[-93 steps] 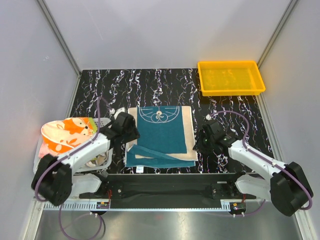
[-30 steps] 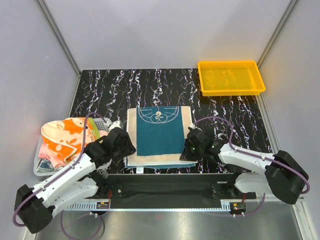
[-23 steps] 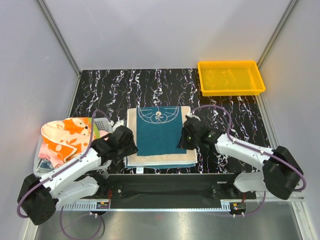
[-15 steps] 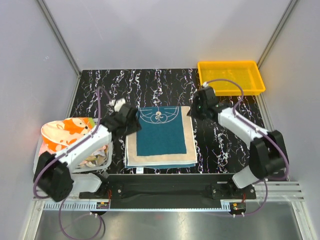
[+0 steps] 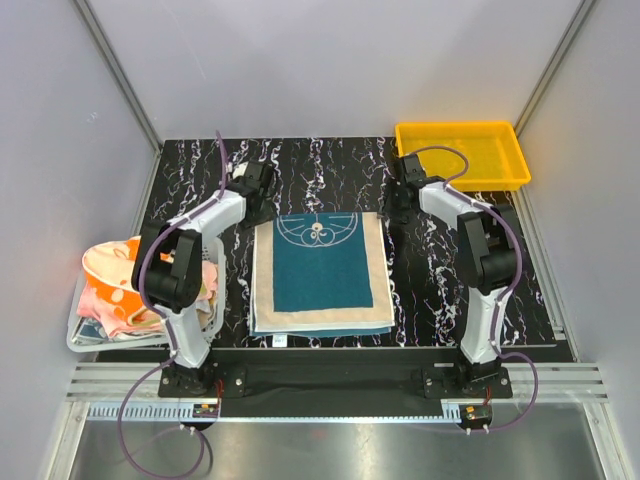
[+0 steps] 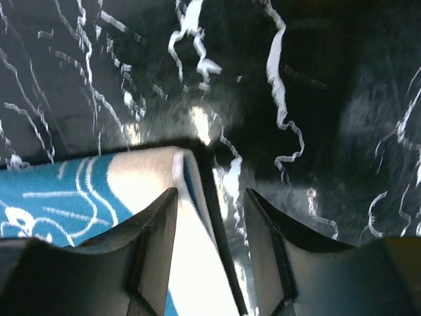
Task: Fold and stack the towels
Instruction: Fold the towel
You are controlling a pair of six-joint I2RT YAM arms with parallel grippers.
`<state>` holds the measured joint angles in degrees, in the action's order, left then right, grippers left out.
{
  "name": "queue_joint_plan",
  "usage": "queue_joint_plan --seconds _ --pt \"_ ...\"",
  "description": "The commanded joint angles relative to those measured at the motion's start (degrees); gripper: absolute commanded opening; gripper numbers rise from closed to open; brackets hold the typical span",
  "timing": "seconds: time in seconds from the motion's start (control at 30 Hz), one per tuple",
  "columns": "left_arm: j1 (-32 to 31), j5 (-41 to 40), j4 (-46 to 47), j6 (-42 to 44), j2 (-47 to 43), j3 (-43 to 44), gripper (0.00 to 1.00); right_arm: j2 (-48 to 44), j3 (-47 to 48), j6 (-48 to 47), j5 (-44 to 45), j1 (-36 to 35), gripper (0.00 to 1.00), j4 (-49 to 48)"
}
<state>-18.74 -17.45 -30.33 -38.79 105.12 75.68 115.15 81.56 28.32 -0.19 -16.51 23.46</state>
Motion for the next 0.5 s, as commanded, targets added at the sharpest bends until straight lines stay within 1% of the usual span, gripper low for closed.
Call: queue_joint_plan --seconds 0.0,0.1,0.17,0.27,0.37,0.4,0.47 --pt "2.13 1.54 1.76 2.31 3.05 4.81 0.56 1.47 4.39 -0.72 -2.09 1.39 0.52 -1.67" --pt "2.74 2.07 0.97 3.01 5.53 6.93 0.56 3.40 6.94 -0.54 -3.85 1.66 0.52 -1.23" --pt "3.10 2.16 -0.78 3.10 7.55 9.04 0.55 4.29 8.35 -0.37 -4.73 1.75 0.49 -0.97" --pt "3.62 1.99 -1.83 2.93 8.70 9.75 0.54 5.34 9.32 -0.54 -5.53 1.75 0.47 0.17" --pt "3.80 2.60 -0.62 3.10 7.65 8.35 0.54 3.59 7.56 -0.54 -4.83 1.66 0.48 -1.14" --pt "3.80 3.03 0.09 3.28 6.95 7.91 0.54 2.72 7.21 -0.63 -4.39 1.66 0.48 -1.14" --pt "3.80 3.83 1.41 3.45 5.28 7.03 0.60 1.75 6.51 -1.07 -3.34 1.66 0.48 -0.88"
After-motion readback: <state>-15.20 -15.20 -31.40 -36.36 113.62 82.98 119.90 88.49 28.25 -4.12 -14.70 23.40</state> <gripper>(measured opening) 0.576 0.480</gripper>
